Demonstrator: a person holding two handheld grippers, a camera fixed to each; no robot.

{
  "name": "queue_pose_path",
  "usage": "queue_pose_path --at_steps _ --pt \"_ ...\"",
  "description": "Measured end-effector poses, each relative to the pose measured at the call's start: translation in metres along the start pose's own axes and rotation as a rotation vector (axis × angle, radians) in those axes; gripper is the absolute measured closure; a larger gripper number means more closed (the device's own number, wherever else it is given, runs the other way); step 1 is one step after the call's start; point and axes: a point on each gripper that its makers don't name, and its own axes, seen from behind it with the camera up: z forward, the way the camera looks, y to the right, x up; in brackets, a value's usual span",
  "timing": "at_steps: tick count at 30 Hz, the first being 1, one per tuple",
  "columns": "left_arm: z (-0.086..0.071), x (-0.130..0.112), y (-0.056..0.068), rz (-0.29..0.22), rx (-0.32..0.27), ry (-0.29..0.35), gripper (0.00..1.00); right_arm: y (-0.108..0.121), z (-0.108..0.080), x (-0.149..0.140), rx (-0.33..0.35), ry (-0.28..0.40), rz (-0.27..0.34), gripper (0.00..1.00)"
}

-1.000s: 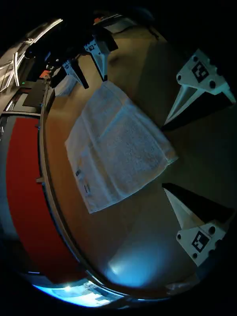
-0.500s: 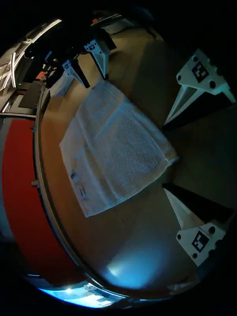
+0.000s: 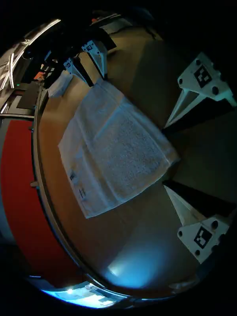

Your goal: Fold towel

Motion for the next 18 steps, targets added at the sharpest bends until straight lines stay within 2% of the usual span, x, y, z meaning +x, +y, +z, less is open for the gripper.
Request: queue_pose_path --at_steps 8,12,14,16,18 --pt "0.0003 0.0004 0.0025 -0.003 0.003 -0.007 0.27 -0.0051 0.0001 0.0009 0.010 0.004 -0.012 0.52" --pt "0.0010 0.0010 0.0009 -0.013 0.012 -0.009 0.47 -0.0062 0.0013 0.0018 0.011 0.007 -0.014 0.66" --pt "0.0012 0.0012 0.0001 -0.021 0.018 -0.010 0.51 -0.0061 0.0016 0.0023 0.009 0.008 -0.015 0.75" --pt "0.0013 0.0014 -0.0013 -0.028 0.027 -0.011 0.68 -0.0062 0.0018 0.0031 0.007 0.009 -0.017 0.80" --pt "0.0014 0.0017 -0.0022 -0.037 0.033 -0.012 0.74 -0.0067 0.0016 0.0052 0.007 0.014 -0.018 0.81"
